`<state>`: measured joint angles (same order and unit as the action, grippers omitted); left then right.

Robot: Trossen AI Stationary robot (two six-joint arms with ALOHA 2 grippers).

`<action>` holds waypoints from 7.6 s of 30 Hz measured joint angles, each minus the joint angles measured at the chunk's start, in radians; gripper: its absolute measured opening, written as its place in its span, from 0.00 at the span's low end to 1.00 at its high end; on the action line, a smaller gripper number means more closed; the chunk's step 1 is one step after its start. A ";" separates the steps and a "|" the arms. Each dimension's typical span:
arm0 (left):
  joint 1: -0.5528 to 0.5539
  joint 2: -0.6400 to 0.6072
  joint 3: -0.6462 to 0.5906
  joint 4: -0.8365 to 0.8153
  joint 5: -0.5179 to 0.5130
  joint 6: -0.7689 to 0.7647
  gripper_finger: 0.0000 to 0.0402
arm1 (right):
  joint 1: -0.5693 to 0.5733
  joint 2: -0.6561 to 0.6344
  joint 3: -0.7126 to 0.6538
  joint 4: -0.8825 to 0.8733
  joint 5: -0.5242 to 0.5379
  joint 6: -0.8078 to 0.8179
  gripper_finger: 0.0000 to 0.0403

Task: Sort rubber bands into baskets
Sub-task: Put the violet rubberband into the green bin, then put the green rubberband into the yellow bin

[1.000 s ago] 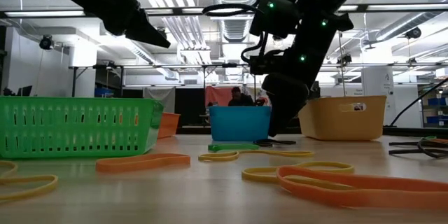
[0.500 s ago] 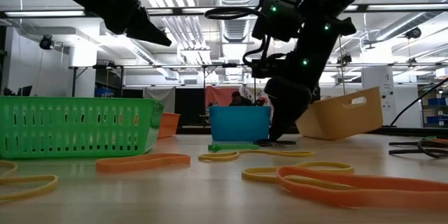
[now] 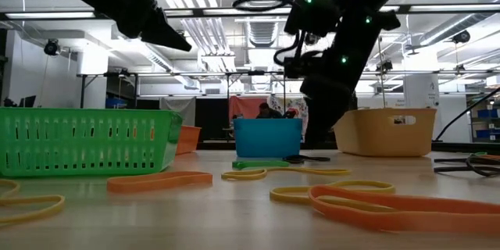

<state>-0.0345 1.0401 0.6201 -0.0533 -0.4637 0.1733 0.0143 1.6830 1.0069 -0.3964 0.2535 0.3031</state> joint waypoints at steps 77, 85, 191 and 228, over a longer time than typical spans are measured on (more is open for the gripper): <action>-0.112 -0.055 0.277 -0.305 0.001 -0.009 0.26 | 0.139 -0.110 0.001 0.789 -0.148 -0.432 0.02; -0.113 -0.066 0.436 -0.492 -0.049 0.028 0.26 | 0.154 0.036 0.045 1.133 -0.208 -0.429 0.02; -0.177 -0.026 0.222 -0.373 -0.001 -0.131 0.26 | 0.142 0.209 0.067 0.365 -0.172 -0.242 0.03; -0.177 -0.027 0.222 -0.374 0.002 -0.206 0.26 | -0.097 -0.411 0.045 -0.751 0.475 0.647 0.02</action>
<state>-0.2115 1.0130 0.8425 -0.4270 -0.4618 -0.0323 -0.0824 1.2720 1.0520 -1.1473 0.7286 0.9505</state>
